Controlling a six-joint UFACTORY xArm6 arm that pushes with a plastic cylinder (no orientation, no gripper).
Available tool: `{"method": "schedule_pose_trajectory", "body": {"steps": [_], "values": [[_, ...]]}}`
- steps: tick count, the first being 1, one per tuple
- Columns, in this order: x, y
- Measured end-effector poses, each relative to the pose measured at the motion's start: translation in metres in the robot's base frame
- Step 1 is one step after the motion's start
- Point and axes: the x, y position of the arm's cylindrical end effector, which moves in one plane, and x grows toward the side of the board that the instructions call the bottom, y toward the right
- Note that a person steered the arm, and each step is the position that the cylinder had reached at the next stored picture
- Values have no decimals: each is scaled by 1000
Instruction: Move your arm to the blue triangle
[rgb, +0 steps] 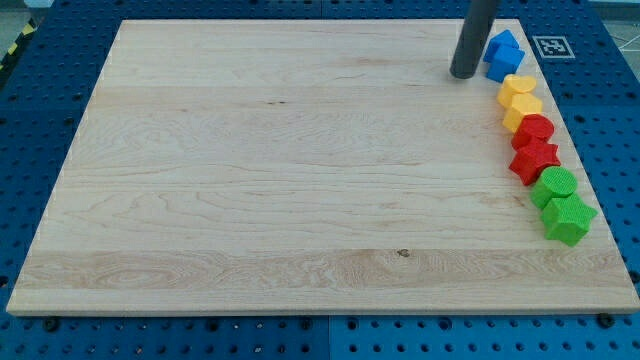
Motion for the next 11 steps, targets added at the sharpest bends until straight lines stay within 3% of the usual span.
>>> {"method": "schedule_pose_trajectory", "body": {"steps": [1,3,5,8,11], "values": [[-30,-2],[-44,3],[-109,11],[-75,30],[-74,68]]}}
